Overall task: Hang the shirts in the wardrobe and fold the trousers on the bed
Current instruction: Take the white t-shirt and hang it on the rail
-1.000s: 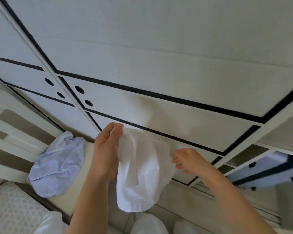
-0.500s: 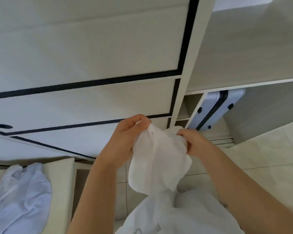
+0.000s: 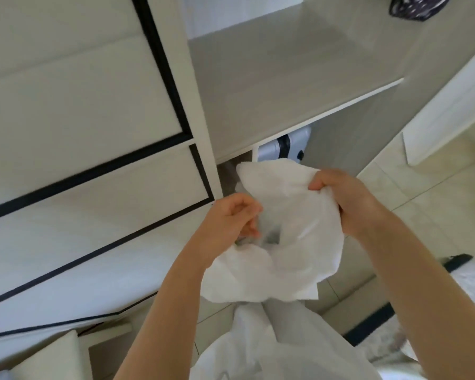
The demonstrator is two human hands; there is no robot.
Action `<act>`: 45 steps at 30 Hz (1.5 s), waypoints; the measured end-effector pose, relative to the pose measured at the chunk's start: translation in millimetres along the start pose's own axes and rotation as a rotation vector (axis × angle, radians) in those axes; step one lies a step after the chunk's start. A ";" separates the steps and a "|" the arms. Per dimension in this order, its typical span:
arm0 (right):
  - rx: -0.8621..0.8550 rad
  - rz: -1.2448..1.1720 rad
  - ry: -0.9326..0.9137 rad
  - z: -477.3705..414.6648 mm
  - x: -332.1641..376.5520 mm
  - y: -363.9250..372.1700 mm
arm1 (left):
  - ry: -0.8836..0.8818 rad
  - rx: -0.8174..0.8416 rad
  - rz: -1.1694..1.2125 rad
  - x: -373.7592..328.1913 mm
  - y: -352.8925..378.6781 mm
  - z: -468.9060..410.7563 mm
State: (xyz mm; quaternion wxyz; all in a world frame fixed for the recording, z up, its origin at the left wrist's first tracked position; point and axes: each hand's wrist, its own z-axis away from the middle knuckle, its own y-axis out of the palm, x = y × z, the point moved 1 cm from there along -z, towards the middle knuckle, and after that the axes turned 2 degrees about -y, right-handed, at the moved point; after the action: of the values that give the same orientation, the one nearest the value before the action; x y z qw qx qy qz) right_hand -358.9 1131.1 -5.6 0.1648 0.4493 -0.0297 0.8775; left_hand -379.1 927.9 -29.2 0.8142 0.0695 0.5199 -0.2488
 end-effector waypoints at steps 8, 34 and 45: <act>0.121 -0.042 -0.291 5.8 45.2 -44.5 | 0.023 -0.281 0.106 -58.2 37.5 -42.2; -0.140 0.662 -1.031 -87.9 270.4 -178.5 | 0.503 -0.527 0.064 -285.0 135.7 -106.5; 0.327 0.842 -1.150 -65.4 319.9 -157.7 | 0.657 -0.404 -0.105 -375.1 127.7 -116.3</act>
State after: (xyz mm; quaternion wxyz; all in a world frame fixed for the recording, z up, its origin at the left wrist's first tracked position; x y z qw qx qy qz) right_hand -533.3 1377.1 195.8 -0.2976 0.8084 -0.1504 0.4852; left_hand -538.4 1206.7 230.5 0.5877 -0.0430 0.7944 -0.1471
